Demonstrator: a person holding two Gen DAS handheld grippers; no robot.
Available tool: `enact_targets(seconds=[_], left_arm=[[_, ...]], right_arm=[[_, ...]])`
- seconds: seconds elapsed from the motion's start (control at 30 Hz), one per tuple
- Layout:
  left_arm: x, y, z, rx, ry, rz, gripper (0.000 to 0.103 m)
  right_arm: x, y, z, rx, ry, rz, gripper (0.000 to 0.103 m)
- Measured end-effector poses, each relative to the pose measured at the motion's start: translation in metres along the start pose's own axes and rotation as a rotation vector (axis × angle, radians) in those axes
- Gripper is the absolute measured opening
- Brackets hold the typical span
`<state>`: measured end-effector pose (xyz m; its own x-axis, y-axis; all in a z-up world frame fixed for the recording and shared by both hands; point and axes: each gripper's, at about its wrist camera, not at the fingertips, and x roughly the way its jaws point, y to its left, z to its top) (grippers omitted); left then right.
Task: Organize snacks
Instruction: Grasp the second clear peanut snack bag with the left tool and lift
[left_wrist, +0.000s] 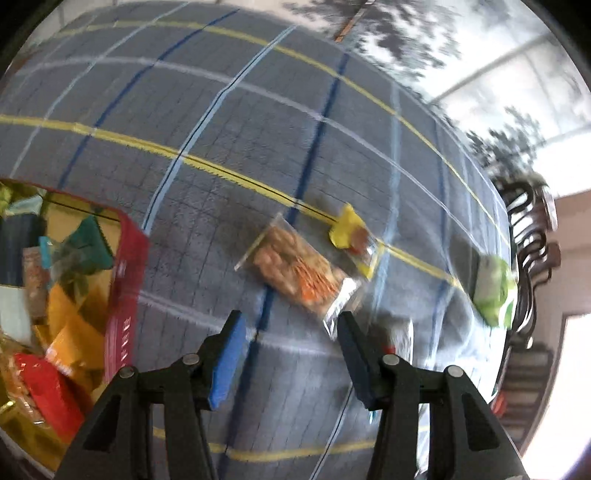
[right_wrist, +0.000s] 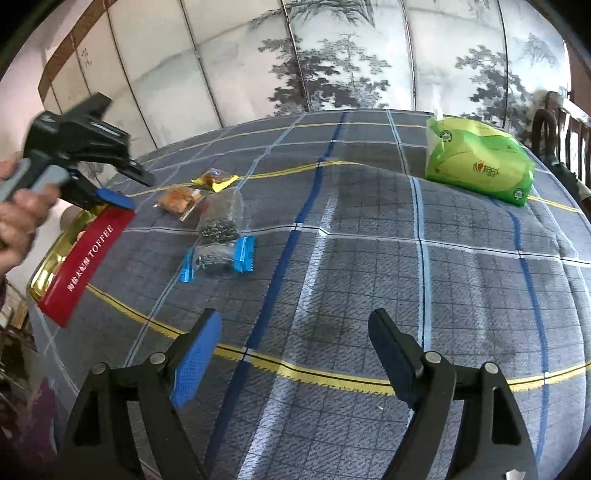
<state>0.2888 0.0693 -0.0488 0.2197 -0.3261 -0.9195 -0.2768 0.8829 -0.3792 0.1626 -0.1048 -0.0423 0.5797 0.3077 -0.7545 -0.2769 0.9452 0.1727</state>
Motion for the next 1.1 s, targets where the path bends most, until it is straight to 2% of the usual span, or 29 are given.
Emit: enact_targets(seconds=[0.1,0.2,0.4,0.63,0.73,0.87,1.0,1.07,1.1], left_arm=[[0.013,0.009,0.01,-0.091,0.023,-0.039,0.052],[0.019,0.01,0.016,-0.136,0.027,-0.065,0.052],[0.038,-0.004,0.025,-0.177,0.037,0.023,0.052],[0.045,-0.018,0.031,-0.196,0.0,0.117,0.051],[0.048,-0.03,0.028,-0.126,-0.011,0.179,0.052],[0.06,-0.057,0.022,0.07,0.009,0.325,0.054],[0.06,-0.057,0.016,0.078,-0.018,0.328,0.054],[0.06,-0.06,0.012,0.114,-0.016,0.363,0.041],[0.059,-0.062,0.008,0.136,-0.006,0.358,0.04]], right_arm=[[-0.002,0.0,0.0,0.0,-0.01,0.024,0.079],[-0.003,-0.001,-0.001,0.006,-0.018,0.038,0.079],[-0.003,-0.002,0.0,0.012,-0.022,0.055,0.08],[-0.006,-0.005,0.0,0.033,-0.041,0.075,0.084],[-0.007,-0.012,0.002,0.073,-0.048,0.085,0.084],[-0.008,-0.017,0.002,0.102,-0.059,0.097,0.085],[-0.008,-0.017,0.002,0.103,-0.061,0.095,0.086],[-0.008,-0.017,0.002,0.105,-0.06,0.098,0.086],[-0.008,-0.017,0.002,0.106,-0.061,0.098,0.086]])
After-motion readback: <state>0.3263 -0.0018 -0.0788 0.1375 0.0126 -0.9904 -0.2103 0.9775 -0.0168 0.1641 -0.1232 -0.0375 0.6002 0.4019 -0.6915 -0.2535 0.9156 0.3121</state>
